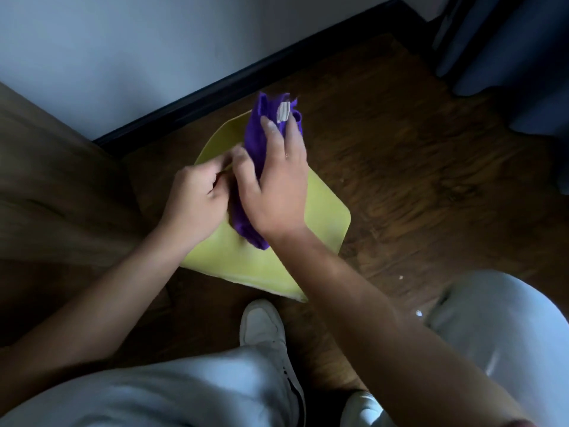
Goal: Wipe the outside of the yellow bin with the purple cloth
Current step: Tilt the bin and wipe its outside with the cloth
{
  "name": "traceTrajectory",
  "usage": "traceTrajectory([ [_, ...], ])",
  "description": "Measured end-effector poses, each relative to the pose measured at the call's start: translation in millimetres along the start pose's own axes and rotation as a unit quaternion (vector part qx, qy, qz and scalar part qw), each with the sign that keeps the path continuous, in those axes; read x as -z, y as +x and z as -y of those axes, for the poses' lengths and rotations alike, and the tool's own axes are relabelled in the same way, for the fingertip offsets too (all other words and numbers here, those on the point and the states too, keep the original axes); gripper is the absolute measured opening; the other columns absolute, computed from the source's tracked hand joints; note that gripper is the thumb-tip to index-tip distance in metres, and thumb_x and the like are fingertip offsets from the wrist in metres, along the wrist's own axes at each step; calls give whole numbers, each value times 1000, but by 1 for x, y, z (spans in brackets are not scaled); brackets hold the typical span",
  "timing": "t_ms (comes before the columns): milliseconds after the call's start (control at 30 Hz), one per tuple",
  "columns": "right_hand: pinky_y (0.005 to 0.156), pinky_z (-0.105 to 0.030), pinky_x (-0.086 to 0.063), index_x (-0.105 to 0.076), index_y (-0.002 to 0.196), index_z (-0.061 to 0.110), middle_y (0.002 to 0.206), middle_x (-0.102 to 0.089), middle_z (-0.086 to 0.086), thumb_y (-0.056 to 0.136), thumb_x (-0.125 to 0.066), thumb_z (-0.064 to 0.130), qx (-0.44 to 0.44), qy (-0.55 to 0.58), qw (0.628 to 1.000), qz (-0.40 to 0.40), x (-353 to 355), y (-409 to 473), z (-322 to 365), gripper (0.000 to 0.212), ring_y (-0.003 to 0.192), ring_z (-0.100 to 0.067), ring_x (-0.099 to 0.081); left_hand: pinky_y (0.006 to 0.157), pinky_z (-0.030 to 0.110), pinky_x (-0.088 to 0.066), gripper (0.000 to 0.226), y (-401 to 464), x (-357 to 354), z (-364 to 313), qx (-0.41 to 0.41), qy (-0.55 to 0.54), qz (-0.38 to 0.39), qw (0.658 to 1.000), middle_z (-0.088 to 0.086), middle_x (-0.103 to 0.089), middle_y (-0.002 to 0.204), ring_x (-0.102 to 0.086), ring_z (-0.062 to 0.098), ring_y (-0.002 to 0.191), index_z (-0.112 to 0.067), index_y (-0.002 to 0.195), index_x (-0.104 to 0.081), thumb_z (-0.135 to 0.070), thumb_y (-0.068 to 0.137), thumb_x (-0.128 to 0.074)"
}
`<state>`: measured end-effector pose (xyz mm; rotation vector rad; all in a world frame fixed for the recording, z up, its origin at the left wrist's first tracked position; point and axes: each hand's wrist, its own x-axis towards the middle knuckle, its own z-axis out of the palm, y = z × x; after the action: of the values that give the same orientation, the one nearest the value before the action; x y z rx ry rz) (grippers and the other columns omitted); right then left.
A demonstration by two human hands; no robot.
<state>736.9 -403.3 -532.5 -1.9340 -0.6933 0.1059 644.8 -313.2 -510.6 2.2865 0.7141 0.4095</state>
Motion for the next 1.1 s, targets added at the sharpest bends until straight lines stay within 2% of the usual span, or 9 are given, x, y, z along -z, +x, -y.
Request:
traceTrajectory([
  [33, 122, -47, -27, -52, 145, 5, 159, -38, -23, 96, -49, 41, 18, -27, 999, 10, -3, -6, -5, 60, 150, -37, -31, 104, 30, -53, 42, -1, 0, 1, -5, -1, -6, 1000, 0, -70, 129, -68, 12, 115, -15, 142, -61, -15, 102, -49],
  [100, 120, -52, -27, -51, 146, 7, 159, -39, -22, 97, -45, 41, 33, -69, 997, 22, -7, -16, -19, 61, 151, -38, -31, 87, 11, -50, 39, -2, 0, 4, 1, -8, -15, 1000, -14, -70, 114, -66, 0, 94, -15, 143, -60, -14, 104, -53],
  [167, 118, -54, -30, -49, 148, 10, 159, -39, -21, 99, -43, 40, 6, -94, 995, 30, -6, -25, -39, 58, 149, -39, -33, 56, 13, -39, 38, -4, 0, 7, 15, -17, -19, 1000, -24, -65, 72, -49, -1, 57, -17, 143, -58, -16, 105, -54],
  [267, 117, -52, -32, -45, 151, 13, 158, -40, -20, 100, -37, 43, -76, -132, 988, 39, 3, -33, -75, 59, 146, -39, -36, 44, 19, -23, 40, -5, 1, 7, 32, -23, -14, 999, -15, -40, 48, -30, 6, 44, -19, 146, -56, -18, 106, -53],
  [433, 116, -51, -36, -43, 152, 11, 158, -39, -22, 99, -27, 47, -210, -159, 964, 40, 23, -50, -135, 66, 144, -39, -39, 43, 15, -21, 40, -3, 1, 4, 37, -16, -9, 999, -20, -44, 48, -31, 6, 42, -18, 146, -55, -16, 106, -53],
  [733, 101, -43, -44, -42, 148, 6, 149, -46, -20, 110, -34, 34, -384, -156, 907, 80, 45, -72, -166, 48, 128, -36, -53, 43, 7, -29, 39, -6, -3, -13, 27, 7, -9, 1000, -24, -44, 57, -45, 1, 43, -12, 144, -58, -12, 106, -53],
  [867, 93, -46, -52, -48, 142, 9, 145, -45, -17, 106, -40, 33, -329, -190, 922, 73, 58, -76, -162, 44, 117, -39, -59, 42, 8, -27, 39, -7, -3, -16, 35, 11, -4, 999, -22, -51, 53, -42, 5, 42, -15, 145, -57, -15, 106, -52],
  [1000, 83, -40, -55, -51, 131, 22, 134, -49, -5, 101, -49, 37, -255, -129, 957, 51, 69, -55, -137, 34, 99, -20, -57, 41, 10, -27, 39, -6, -4, -17, 36, 15, 3, 999, -25, -53, 52, -41, 7, 42, -18, 146, -56, -18, 107, -52],
  [1100, 92, -33, -50, -57, 131, 14, 141, -49, -7, 101, -55, 29, -180, -78, 980, 18, 68, -28, -98, 33, 103, -16, -56, 58, 6, -38, 38, -9, -2, -23, 58, -18, 18, 998, -35, -62, 73, -49, -4, 55, -24, 146, -54, -21, 108, -48],
])
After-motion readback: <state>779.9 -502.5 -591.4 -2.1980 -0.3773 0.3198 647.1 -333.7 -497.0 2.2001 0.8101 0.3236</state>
